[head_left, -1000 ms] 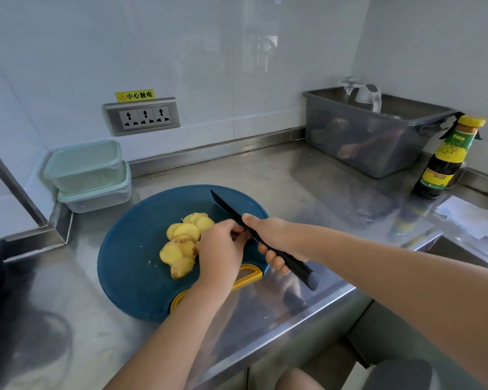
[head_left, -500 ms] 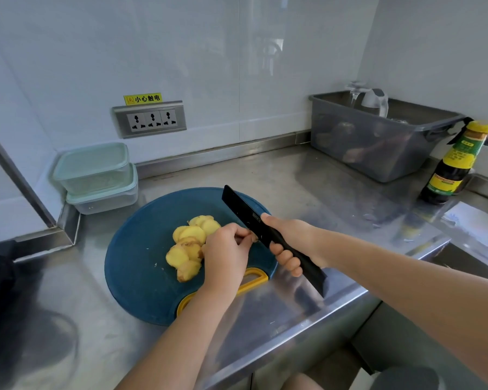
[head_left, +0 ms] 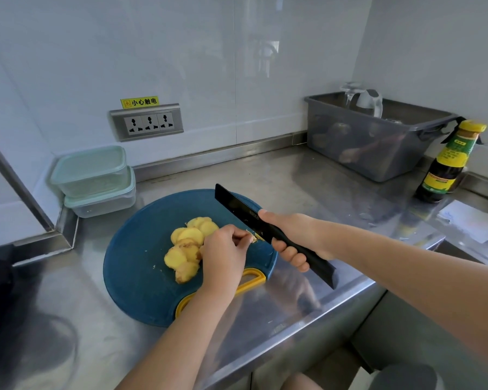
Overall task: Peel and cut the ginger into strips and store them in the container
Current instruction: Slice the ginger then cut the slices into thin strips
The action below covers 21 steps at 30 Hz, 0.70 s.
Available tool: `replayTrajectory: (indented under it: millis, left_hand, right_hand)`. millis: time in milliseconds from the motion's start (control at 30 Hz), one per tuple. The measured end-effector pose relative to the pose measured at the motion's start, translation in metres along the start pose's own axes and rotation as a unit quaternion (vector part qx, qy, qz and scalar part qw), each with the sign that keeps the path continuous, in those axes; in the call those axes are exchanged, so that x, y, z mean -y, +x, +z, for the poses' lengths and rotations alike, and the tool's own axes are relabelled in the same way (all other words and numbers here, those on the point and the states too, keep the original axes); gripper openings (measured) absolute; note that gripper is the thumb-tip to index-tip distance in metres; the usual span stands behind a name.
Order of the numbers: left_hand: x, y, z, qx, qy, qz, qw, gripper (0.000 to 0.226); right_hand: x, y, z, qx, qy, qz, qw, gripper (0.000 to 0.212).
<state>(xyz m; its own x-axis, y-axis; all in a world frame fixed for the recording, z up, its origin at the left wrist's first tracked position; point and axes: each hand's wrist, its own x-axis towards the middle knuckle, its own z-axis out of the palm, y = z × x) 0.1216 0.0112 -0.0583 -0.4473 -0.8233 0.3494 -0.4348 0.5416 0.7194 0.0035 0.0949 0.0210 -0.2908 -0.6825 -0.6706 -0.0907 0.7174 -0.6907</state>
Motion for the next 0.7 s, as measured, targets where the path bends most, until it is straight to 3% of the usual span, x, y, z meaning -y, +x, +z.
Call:
replayTrajectory:
  millis: [700]
  left_hand:
    - [0.0,0.0,0.001,-0.002,0.0,0.005,1.0,0.008]
  right_hand:
    - [0.001,-0.003,0.012,-0.028,-0.029,0.03,0.999,0.065]
